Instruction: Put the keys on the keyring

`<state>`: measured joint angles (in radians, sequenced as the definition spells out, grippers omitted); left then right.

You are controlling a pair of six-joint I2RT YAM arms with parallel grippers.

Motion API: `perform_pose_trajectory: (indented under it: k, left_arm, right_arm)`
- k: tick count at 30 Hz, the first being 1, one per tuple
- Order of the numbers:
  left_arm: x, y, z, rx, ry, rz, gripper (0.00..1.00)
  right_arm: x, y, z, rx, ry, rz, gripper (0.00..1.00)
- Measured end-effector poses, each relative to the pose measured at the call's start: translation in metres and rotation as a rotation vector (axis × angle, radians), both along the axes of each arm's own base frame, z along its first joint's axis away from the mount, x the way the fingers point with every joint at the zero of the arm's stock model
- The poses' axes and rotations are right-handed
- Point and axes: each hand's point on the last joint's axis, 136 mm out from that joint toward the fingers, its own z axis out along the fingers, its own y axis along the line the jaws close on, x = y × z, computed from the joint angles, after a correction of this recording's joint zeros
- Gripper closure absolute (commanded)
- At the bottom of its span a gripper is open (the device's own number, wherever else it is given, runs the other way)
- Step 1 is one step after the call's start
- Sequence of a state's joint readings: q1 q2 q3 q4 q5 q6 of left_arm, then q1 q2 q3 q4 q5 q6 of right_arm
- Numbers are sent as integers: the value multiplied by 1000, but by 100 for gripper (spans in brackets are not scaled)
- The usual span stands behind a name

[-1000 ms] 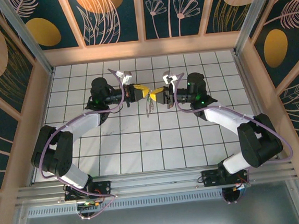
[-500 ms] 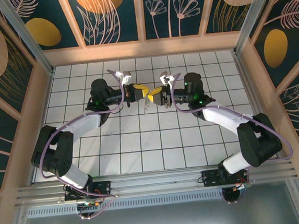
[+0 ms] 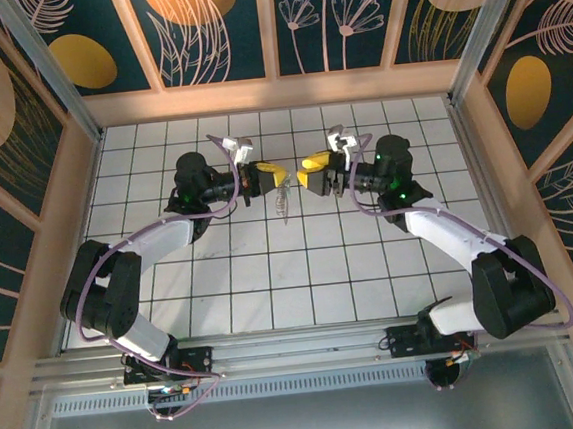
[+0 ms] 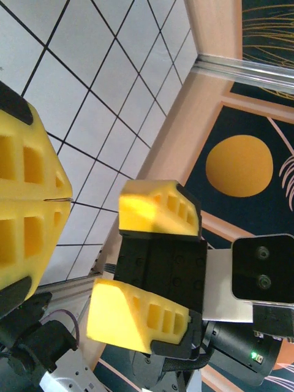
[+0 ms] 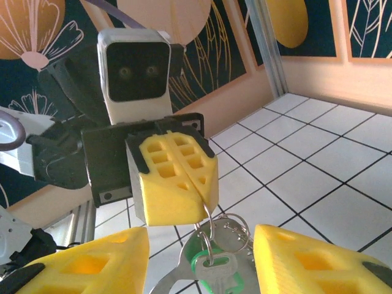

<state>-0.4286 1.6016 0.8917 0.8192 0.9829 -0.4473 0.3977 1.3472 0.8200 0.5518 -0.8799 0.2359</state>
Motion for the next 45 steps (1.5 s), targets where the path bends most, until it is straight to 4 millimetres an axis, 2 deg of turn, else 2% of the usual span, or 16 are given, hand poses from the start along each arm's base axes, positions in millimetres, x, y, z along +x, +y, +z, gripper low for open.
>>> perform_pose_trajectory:
  k: [4,15,21,31,38,45]
  left_arm:
    - [0,0,0,0,0,-1,100]
    - [-2,-1,0,0,3,-7,100]
    - [-2,-2,0,-1,3,-8,100]
    - [-2,-2,0,-1,3,-9,100]
    - [-2,-2,1,-3,-1,-8,100]
    - [-2,-2,3,-7,-10,-8,100]
  right_arm:
    - [0,3,-2,14,16,23,56]
    - [3,14,-22,25,91,79,57]
    - [1,21,-27,28,107,103,67]
    - [-1,28,-26,33,107,127,78]
    - [0,29,-23,35,103,130,99]
    - [1,29,-21,35,97,133,100]
